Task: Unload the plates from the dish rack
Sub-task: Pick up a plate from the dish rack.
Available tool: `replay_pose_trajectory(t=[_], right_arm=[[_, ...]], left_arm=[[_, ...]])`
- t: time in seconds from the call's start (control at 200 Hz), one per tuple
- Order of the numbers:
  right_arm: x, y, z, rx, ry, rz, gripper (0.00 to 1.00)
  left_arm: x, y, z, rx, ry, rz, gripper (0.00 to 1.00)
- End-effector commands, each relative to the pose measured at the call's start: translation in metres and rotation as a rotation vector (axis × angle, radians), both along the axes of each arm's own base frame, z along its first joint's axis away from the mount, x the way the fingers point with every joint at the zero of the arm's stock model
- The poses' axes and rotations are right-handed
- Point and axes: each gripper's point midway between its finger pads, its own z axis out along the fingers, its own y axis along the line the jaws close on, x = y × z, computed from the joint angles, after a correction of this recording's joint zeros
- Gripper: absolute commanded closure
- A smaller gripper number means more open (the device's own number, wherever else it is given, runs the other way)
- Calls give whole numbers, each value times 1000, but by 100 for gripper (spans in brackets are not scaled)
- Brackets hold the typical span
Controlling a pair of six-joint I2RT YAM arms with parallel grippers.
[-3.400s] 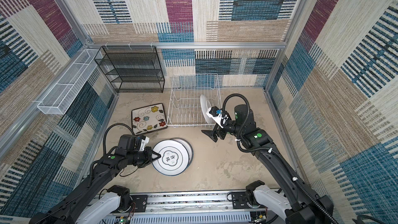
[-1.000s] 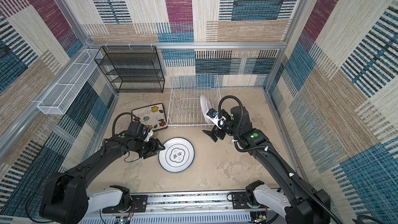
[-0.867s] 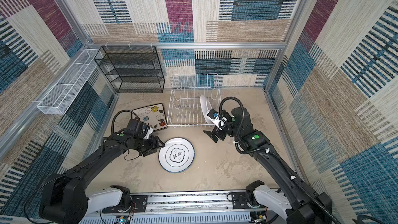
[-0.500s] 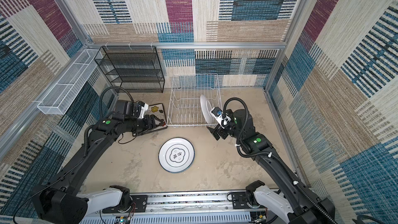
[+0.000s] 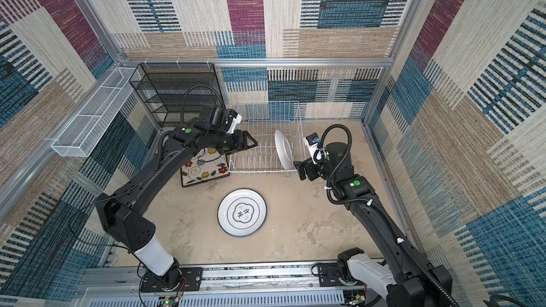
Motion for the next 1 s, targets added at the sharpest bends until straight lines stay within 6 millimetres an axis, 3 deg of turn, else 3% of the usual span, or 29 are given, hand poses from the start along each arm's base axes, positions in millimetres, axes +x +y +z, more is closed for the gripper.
replay_pose_trajectory(t=[0.0, 0.125, 0.295, 0.566, 0.997], right_arm=[[2, 2, 0, 57, 39, -6, 0], [10, -4, -5, 70, 71, -46, 0], [20, -13, -5, 93, 84, -95, 0], [27, -20, -3, 119, 72, -121, 0], [36, -28, -8, 114, 49, -151, 0]], left_arm=[[13, -22, -11, 24, 10, -9, 32], [33, -55, -32, 34, 29, -22, 33], [58, -83, -68, 54, 64, 4, 34], [76, -96, -108, 87, 105, 49, 48], [75, -108, -115, 23, 156, 41, 84]])
